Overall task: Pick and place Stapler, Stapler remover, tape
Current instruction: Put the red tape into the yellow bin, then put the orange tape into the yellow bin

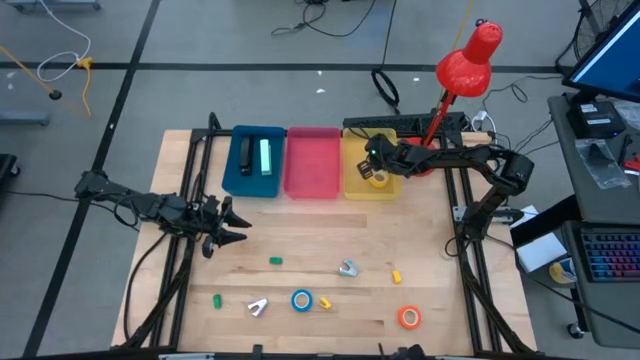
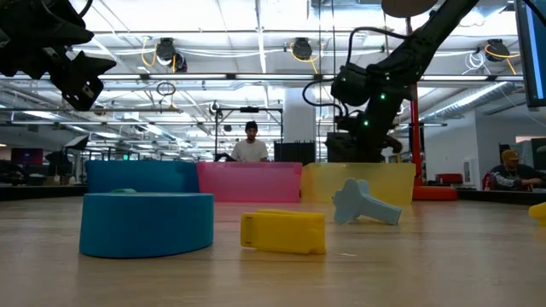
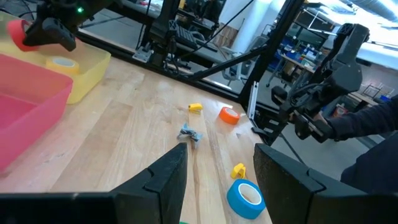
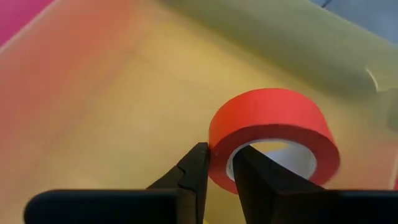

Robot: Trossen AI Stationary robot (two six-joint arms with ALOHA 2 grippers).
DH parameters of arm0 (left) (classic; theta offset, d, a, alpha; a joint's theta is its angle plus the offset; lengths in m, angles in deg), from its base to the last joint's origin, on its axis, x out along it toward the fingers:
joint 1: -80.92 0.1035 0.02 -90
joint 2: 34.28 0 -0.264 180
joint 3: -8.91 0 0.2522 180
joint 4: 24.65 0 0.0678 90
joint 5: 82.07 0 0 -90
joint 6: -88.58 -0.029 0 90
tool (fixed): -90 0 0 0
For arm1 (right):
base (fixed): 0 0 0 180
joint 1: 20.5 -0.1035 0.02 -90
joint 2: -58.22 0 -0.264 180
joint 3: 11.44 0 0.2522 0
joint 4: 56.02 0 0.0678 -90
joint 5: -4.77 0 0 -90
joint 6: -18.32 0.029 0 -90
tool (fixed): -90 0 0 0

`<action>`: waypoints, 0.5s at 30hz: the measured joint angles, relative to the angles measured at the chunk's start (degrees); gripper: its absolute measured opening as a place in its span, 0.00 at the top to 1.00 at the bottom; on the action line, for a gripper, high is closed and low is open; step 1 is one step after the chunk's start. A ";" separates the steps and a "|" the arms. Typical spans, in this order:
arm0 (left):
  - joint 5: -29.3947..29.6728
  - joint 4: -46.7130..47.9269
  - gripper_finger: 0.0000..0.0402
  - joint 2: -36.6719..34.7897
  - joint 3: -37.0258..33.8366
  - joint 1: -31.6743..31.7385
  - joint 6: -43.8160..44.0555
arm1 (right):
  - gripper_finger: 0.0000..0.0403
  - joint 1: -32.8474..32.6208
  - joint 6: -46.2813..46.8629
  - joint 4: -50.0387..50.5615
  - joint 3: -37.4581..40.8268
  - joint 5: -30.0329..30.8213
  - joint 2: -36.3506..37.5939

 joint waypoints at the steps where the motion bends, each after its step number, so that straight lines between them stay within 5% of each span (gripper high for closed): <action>1: 0.00 -0.01 0.54 0.00 0.00 0.00 0.00 | 0.82 0.00 -0.51 -0.16 0.00 -0.69 0.00; 15: 0.00 0.37 0.54 0.00 -0.02 0.00 0.14 | 0.67 -0.01 -0.91 -0.28 0.00 -1.09 0.00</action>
